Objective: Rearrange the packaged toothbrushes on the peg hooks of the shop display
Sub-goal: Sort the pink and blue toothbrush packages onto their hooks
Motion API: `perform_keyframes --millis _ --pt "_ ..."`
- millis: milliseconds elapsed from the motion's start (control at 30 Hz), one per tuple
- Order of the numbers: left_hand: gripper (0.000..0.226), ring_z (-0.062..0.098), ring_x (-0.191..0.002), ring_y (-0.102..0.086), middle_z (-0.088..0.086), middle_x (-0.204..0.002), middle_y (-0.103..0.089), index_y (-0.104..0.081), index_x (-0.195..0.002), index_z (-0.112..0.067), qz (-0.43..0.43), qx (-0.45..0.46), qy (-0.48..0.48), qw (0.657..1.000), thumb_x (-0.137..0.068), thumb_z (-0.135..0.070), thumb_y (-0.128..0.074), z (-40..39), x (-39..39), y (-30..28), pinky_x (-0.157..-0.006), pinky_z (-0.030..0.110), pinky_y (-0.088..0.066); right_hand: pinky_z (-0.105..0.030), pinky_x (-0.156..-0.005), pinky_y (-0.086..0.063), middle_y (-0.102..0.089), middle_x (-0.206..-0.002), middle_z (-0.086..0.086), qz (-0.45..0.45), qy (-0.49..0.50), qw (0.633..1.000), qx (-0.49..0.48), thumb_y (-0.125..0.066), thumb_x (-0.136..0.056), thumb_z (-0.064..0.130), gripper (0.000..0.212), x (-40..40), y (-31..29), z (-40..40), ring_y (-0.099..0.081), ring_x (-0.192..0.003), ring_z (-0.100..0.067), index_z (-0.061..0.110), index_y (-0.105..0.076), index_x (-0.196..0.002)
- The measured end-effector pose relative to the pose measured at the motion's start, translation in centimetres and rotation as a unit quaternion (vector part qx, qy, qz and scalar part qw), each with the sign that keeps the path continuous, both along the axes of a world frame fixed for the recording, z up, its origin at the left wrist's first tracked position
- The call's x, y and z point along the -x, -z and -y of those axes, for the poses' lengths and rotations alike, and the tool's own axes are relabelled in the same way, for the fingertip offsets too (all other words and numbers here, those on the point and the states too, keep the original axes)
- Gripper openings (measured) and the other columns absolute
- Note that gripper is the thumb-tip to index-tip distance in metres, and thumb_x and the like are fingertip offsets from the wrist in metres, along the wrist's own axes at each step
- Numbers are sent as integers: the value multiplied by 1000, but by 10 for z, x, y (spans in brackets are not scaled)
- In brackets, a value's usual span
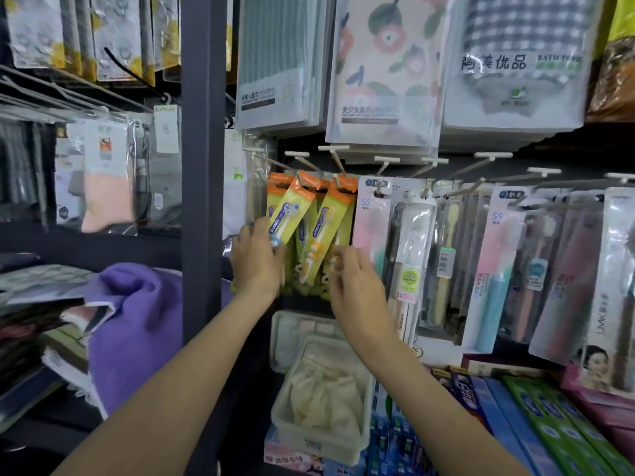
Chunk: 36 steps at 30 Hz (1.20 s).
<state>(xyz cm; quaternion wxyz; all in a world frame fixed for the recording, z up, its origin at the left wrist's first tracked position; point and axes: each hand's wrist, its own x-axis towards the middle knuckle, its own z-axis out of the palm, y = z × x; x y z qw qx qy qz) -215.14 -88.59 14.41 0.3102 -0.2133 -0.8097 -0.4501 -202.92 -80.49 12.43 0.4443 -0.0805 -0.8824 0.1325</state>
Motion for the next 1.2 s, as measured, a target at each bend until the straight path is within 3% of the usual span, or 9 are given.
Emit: perform_keyframes --millis 133,333,400,500,633,767,967,1067,1200 --pt "46 37 -103 -49 17 -112 -52 -49 -129 -15 -11 4 -4 1000 -85 -15 -62 5 2 -3 -88 45 -39 -41 -88 -46 -59 -110 -18 38 -62 997 0 -44 -88 -8 32 39 -11 9 -56 -100 -32 -1 -55 -117" --pt "46 30 -101 -49 13 -112 -50 -48 -130 -18 -23 -3 10 1000 -86 -12 -59 11 2 -4 -80 32 -37 -29 -72 -40 -58 -110 -17 56 69 995 53 -47 -88 -7 26 69 -17 -4 -57 -99 -31 -1 -49 -114" --pt "45 22 -94 -47 12 -113 -49 -48 -130 -17 -29 -14 26 999 -87 -8 -58 14 1 -6 -71 18 -27 -30 -74 -44 -58 -111 -16 63 108 990 64 -46 -90 -5 26 74 -15 -6 -59 -99 -29 0 -47 -116" --pt "46 11 -85 -33 13 -115 -45 -46 -132 -13 -25 -36 49 998 -88 -1 -55 17 -2 -9 -68 11 -19 -35 -72 -48 -62 -103 -17 42 103 984 139 -53 -93 13 22 85 -15 -4 -62 -93 -31 1 -48 -111" --pt "45 16 -92 -39 13 -114 -47 -46 -132 -14 -32 -30 53 998 -88 -5 -55 18 -2 -6 -67 13 -18 -31 -69 -45 -64 -101 -12 38 94 971 218 -60 -89 24 32 98 -13 3 -63 -93 -31 7 -46 -113" --pt "45 14 -86 -36 5 -99 -40 -49 -130 -16 -21 -34 69 997 -87 -6 -57 17 -1 -5 -65 13 -20 -28 -67 -42 -66 -99 -12 47 68 959 270 -60 -88 22 19 101 -13 9 -63 -92 -28 8 -61 -101" --pt "46 22 -94 -51 10 -105 -52 -52 -130 -20 18 -37 92 995 -86 -12 -61 15 3 0 -64 13 -25 -46 -74 -54 -64 -96 -15 13 -13 946 324 -56 -88 14 4 90 -10 13 -64 -85 -35 12 -55 -91" --pt "48 25 -101 -57 9 -109 -61 -53 -129 -23 22 -38 105 994 -83 -19 -66 13 2 3 -76 23 -41 -49 -74 -54 -61 -94 -13 -8 -11 942 334 -54 -91 15 9 82 -9 11 -63 -84 -32 14 -47 -86" --pt "57 27 -109 -55 11 -120 -59 -44 -137 -16 52 -19 114 992 -85 -27 -64 9 -13 3 -86 33 -43 -43 -74 -52 -53 -80 -2 -28 -7 946 324 -51 -94 16 11 73 -3 6 -59 -79 -24 16 -41 -88"
